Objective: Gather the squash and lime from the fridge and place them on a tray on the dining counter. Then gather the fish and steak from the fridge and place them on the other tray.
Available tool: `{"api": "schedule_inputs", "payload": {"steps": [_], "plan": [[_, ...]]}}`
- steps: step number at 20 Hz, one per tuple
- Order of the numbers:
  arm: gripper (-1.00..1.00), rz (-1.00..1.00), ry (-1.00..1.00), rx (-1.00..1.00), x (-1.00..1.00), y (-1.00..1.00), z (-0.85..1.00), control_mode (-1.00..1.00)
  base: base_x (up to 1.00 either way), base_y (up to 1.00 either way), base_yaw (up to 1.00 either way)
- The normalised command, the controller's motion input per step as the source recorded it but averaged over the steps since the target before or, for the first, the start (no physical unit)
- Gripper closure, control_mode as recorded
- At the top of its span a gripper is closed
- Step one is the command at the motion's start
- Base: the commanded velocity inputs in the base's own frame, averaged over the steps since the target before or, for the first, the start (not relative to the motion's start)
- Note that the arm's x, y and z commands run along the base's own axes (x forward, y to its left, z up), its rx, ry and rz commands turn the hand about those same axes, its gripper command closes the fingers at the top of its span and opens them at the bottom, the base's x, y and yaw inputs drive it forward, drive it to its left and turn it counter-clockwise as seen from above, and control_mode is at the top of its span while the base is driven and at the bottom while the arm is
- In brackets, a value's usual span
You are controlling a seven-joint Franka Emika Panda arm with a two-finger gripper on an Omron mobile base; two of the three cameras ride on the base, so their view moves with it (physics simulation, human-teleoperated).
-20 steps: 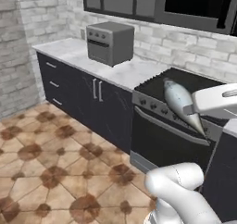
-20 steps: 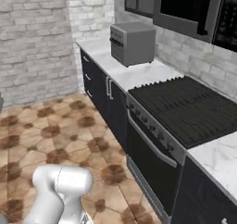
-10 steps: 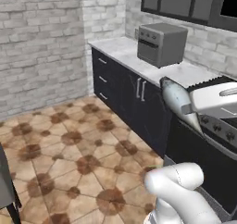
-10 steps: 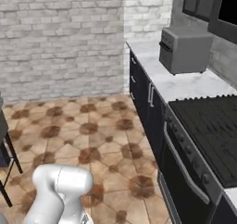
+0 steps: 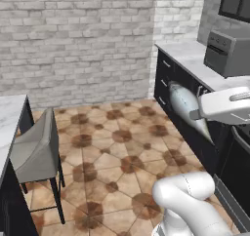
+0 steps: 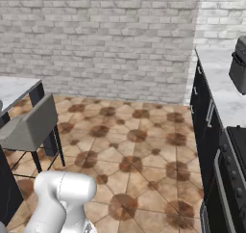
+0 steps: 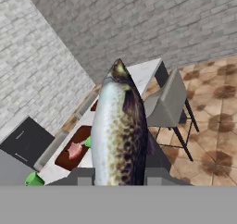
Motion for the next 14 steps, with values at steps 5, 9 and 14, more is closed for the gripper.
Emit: {"api": "schedule_inputs", "payload": {"steps": [5,9,14], "plan": [[1.0,0.0,0.0,0.0,0.0,0.0,0.0,1.0,0.14,0.09,0.56],[1.0,0.0,0.0,0.0,0.0,0.0,0.0,1.0,0.22,0.14,0.53],[1.0,0.0,0.0,0.0,0.0,0.0,0.0,1.0,0.35,0.08,0.5]]}}
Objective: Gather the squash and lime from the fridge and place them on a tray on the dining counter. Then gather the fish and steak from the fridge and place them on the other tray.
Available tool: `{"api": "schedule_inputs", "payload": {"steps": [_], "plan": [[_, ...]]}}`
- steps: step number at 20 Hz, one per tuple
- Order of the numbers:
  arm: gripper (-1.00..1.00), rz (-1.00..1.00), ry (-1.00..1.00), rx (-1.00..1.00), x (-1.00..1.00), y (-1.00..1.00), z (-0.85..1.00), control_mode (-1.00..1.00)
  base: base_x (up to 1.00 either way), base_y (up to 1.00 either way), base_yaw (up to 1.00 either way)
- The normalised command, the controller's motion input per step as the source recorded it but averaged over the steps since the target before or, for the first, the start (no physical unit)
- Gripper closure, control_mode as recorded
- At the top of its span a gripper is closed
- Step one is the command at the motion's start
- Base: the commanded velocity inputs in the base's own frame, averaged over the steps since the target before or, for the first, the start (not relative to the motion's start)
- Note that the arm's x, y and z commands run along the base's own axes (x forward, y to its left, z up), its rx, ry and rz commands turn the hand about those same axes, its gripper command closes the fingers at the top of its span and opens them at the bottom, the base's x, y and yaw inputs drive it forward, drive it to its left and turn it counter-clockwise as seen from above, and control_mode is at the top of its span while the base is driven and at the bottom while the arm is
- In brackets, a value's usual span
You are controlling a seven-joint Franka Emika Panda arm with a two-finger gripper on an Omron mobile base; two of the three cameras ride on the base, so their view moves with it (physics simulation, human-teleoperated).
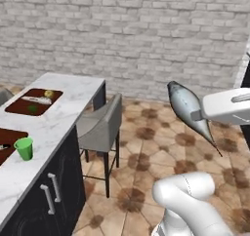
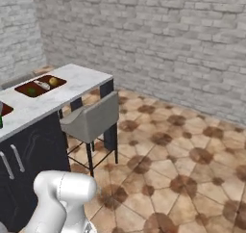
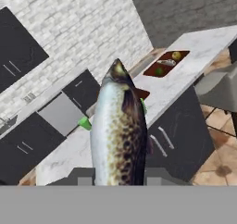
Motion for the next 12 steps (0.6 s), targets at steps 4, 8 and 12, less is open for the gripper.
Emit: {"api": "schedule_inputs", "payload": {"steps": [4,8,12], "plan": [[1.0,0.0,0.0,0.0,0.0,0.0,0.0,1.0,0.69,0.0,0.45],[1.0,0.0,0.0,0.0,0.0,0.0,0.0,1.0,0.88,0.0,0.42],[1.0,0.0,0.0,0.0,0.0,0.0,0.0,1.0,0.85,0.02,0.4]]}}
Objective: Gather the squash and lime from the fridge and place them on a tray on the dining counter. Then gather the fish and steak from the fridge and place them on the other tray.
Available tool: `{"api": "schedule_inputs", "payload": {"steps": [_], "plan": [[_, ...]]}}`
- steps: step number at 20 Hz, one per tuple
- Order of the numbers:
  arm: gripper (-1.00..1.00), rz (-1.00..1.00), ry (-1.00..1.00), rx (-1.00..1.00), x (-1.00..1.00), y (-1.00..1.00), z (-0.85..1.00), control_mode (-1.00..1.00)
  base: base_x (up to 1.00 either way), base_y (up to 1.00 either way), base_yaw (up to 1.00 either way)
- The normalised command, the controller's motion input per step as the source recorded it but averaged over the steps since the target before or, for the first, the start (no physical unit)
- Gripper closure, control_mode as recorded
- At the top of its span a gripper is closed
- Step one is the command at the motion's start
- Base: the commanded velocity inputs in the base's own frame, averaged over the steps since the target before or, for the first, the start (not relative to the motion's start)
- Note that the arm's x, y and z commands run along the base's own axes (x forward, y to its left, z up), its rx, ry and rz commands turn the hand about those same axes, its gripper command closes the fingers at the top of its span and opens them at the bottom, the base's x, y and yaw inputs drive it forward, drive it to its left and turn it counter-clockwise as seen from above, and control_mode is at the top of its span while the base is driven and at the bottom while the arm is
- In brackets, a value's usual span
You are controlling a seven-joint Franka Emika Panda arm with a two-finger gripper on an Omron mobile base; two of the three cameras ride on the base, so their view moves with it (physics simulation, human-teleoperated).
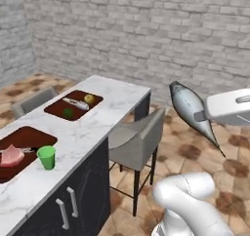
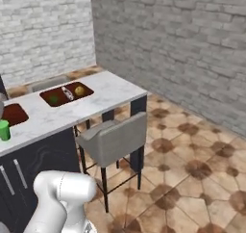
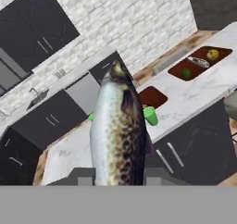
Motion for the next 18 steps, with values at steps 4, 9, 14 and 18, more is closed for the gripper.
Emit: {"api": "schedule_inputs", "payload": {"steps": [4,9,14,18], "plan": [[1.0,0.0,0.0,0.0,0.0,0.0,0.0,1.0,0.52,0.13,0.45],[1.0,0.0,0.0,0.0,0.0,0.0,0.0,1.0,0.48,0.15,0.47],[1.0,0.0,0.0,0.0,0.0,0.0,0.0,1.0,0.56,0.08,0.46],[1.0,0.0,0.0,0.0,0.0,0.0,0.0,1.0,0.72,0.0,0.46]]}}
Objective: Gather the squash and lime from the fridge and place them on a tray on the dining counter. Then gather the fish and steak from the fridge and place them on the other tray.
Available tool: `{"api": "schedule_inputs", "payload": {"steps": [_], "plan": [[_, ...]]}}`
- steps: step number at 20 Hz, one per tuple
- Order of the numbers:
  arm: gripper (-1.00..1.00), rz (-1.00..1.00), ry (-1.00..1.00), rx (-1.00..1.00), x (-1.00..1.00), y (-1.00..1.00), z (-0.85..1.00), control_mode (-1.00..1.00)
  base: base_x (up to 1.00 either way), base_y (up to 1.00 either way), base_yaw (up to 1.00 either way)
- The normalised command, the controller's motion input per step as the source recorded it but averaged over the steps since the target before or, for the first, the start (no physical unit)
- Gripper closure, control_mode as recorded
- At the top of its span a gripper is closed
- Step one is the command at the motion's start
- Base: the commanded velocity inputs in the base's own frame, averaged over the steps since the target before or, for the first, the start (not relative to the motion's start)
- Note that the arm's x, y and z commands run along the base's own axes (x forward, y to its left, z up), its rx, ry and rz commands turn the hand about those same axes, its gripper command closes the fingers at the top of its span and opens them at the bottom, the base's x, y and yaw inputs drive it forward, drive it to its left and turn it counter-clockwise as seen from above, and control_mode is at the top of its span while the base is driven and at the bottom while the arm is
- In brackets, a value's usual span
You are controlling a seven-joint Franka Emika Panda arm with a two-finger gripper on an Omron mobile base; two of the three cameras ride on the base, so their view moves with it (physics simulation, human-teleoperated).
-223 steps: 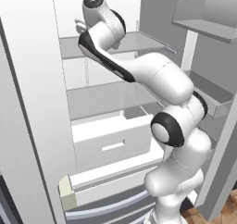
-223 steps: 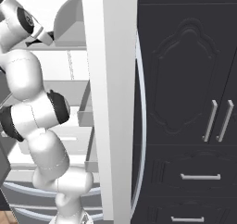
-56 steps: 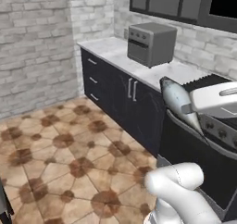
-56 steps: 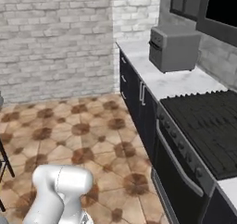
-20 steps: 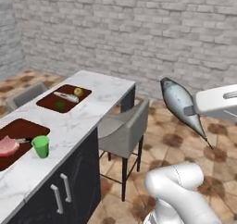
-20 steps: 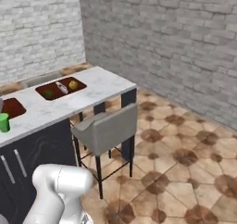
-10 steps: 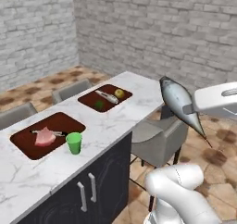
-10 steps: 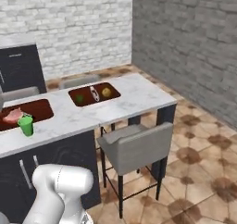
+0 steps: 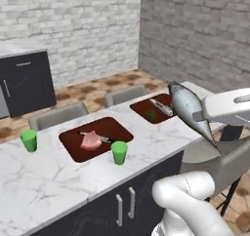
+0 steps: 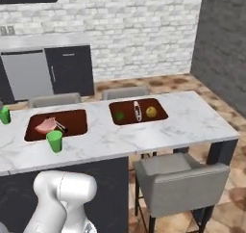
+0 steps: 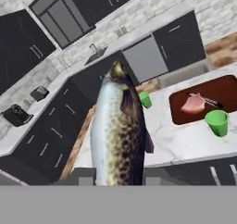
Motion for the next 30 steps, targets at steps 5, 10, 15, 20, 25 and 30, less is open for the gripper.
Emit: {"api": "schedule_inputs", "payload": {"steps": [5,10,15,20,25,30], "plan": [[1.0,0.0,0.0,0.0,0.0,0.0,0.0,1.0,0.79,0.0,0.46],[1.0,0.0,0.0,0.0,0.0,0.0,0.0,1.0,0.77,0.0,0.46],[1.0,0.0,0.0,0.0,0.0,0.0,0.0,1.0,0.64,0.0,0.19],[1.0,0.0,0.0,0.0,0.0,0.0,0.0,1.0,0.14,-0.01,0.0],[1.0,0.0,0.08,0.0,0.2,-0.14,0.0,-1.0,0.23,-0.15,0.0],[1.0,0.02,0.15,0.0,0.7,-0.5,0.0,-1.0,0.0,0.0,0.0]]}}
